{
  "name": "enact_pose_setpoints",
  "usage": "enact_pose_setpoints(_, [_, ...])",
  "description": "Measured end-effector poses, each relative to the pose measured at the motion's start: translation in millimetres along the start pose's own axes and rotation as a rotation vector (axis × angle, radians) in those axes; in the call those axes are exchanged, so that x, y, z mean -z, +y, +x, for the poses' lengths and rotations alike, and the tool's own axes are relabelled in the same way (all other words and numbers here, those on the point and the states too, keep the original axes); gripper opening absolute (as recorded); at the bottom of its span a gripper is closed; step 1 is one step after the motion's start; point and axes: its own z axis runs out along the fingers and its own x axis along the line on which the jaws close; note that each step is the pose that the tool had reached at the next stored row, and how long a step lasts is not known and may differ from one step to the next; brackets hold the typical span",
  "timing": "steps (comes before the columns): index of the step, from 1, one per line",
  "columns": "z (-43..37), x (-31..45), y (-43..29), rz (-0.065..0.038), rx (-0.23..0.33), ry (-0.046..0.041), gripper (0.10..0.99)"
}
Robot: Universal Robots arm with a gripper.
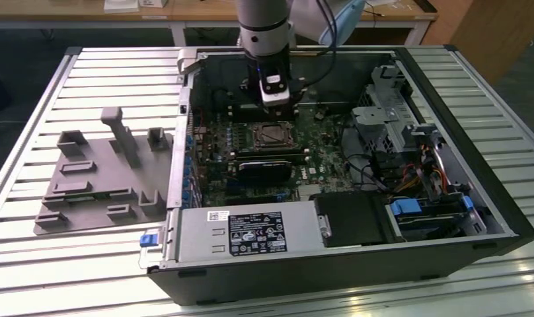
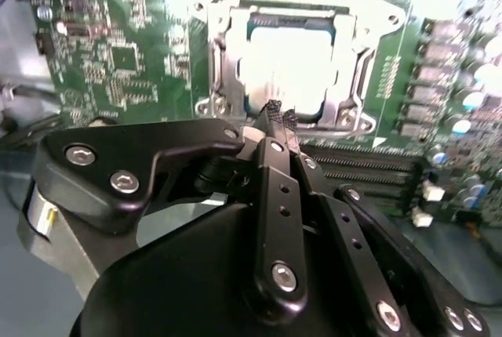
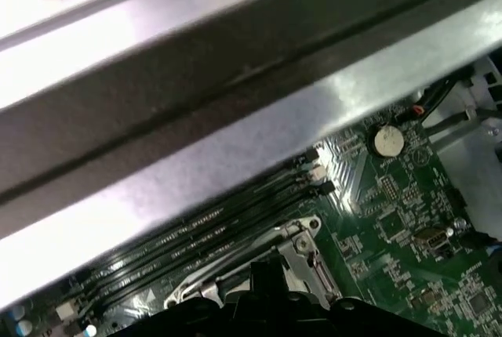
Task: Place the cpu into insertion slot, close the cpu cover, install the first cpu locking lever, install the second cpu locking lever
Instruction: 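Install the first cpu locking lever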
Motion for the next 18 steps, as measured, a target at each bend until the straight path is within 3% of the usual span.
enact_pose_setpoints(2, [-0.6,-0.1,0.2,0.024,0.003,-0.0030,0.102])
enact_pose_setpoints(5, [-2.7,-0.3,-3.0,0.041,0.006,-0.0025,0.102])
enact_pose_setpoints(10, [-4.9,-0.4,-6.9,0.050,0.007,-0.0070,0.102])
enact_pose_setpoints(18, [-6.5,-1.5,-9.8,0.053,0.028,-0.0091,0.102])
